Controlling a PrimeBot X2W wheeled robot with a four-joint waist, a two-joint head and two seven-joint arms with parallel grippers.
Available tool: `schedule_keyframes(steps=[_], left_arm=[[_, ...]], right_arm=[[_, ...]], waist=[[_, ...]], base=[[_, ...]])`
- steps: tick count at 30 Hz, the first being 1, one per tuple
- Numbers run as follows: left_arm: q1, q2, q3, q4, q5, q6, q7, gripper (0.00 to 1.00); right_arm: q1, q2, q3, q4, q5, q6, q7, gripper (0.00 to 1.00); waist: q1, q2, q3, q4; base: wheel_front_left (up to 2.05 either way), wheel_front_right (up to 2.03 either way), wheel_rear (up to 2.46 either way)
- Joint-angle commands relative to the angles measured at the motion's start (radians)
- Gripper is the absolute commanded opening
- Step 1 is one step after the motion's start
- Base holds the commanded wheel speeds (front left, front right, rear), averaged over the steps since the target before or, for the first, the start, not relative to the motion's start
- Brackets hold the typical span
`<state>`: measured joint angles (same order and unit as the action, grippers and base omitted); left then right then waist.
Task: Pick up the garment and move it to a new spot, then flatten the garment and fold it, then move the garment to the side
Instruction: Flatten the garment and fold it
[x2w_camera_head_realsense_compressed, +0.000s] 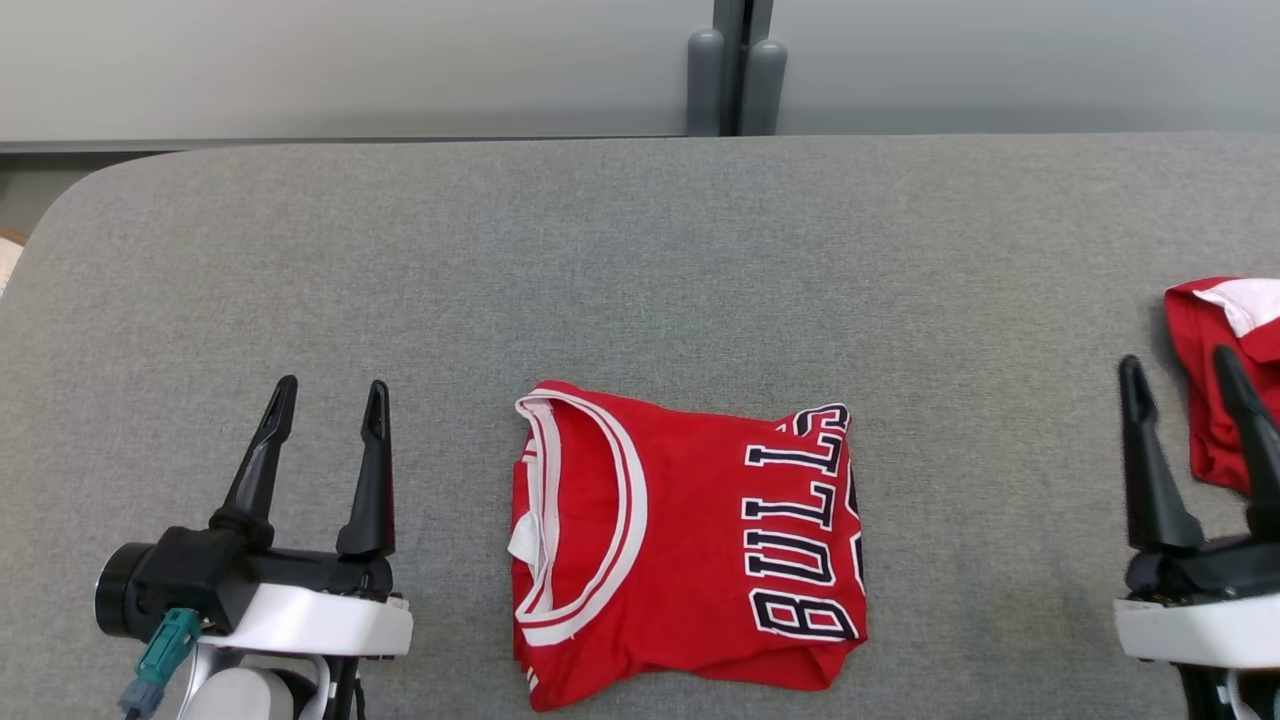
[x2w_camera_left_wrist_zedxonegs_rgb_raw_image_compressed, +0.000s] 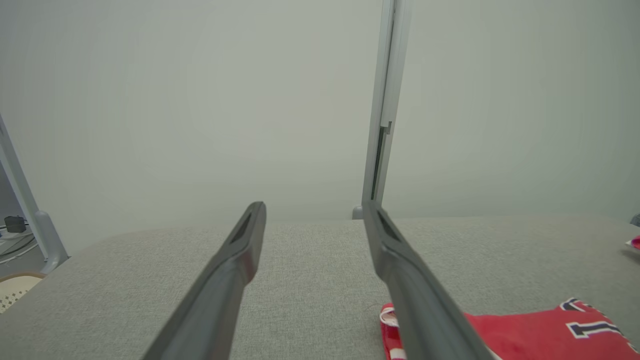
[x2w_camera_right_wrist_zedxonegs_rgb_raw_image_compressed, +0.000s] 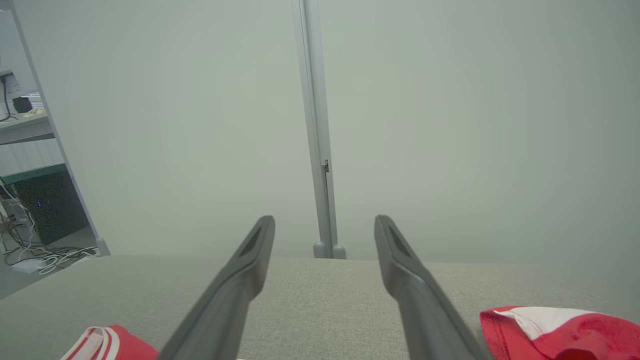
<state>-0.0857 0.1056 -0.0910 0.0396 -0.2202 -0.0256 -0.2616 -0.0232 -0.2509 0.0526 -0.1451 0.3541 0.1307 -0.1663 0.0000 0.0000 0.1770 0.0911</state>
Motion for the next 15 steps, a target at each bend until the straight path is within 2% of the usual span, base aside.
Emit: schedule_keyframes(steps=[1,6,15], left_arm=[[0.012,0.006,0.008,-0.004,0.005,-0.002,-0.004,1.0],[0.029,0.013,0.016,0.007,0.011,-0.003,-0.004,1.0],[0.095,0.022,0.013,0.029,0.025,-0.017,-0.004,1.0]], right_arm=[[0.02,0.012,-0.027,-0.009,-0.023,0.0,-0.001,1.0],[0.072,0.062,-0.1,-0.01,-0.077,0.0,0.008,1.0],[0.151,0.084,-0.111,0.008,-0.088,0.0,0.041,1.0]], waist=[[0.0,-0.0001,-0.007,-0.008],[0.0,-0.0001,-0.036,-0.021],[0.0,-0.0001,-0.132,-0.021]], base=[[0.0,0.0,0.0],[0.0,0.0,0.0],[0.0,0.0,0.0]])
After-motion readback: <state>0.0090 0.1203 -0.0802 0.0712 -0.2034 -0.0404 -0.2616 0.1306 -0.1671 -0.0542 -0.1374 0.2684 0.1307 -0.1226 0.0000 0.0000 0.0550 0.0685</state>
